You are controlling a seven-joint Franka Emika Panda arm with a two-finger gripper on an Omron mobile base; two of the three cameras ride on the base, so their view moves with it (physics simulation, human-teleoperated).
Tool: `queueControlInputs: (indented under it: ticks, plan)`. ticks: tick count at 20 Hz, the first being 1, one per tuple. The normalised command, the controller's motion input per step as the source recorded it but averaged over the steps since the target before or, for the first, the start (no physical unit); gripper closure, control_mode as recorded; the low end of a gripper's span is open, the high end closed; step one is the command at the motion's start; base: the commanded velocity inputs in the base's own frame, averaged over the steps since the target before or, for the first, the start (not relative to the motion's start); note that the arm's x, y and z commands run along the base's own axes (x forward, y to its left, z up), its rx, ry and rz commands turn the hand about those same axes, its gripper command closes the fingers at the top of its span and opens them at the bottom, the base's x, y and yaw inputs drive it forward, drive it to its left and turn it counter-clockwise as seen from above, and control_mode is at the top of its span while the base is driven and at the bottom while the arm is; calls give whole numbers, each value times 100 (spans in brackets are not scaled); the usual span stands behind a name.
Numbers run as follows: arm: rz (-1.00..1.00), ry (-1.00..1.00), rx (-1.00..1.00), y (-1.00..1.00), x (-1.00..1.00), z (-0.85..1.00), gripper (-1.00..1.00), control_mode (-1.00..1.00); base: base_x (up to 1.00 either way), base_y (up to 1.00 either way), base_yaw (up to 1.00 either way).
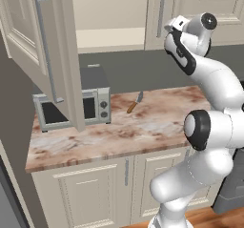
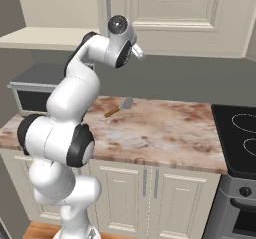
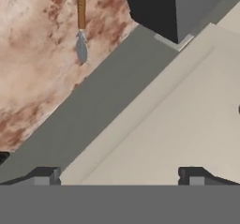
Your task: Close all open cabinet doors.
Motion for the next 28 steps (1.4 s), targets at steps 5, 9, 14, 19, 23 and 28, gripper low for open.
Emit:
queueControlInputs:
  ticks: [5,9,14,19,23,28]
  plan:
    - [-1,-2,-6,0,46,-14,-100,-100,0,0,0]
    - [-1,-3,-6,0,46,-17,-100,-100,0,0,0]
    - [0,-6,-7,0,20,-24,-100,-100,0,0,0]
    - [0,-11,-5,0,-38,-29,-100,-100,0,0,0]
    - [-5,-12,-5,1,-75,-6,-100,-100,0,0,0]
    - [-11,-11,-2,2,-97,7,-100,-100,0,0,0]
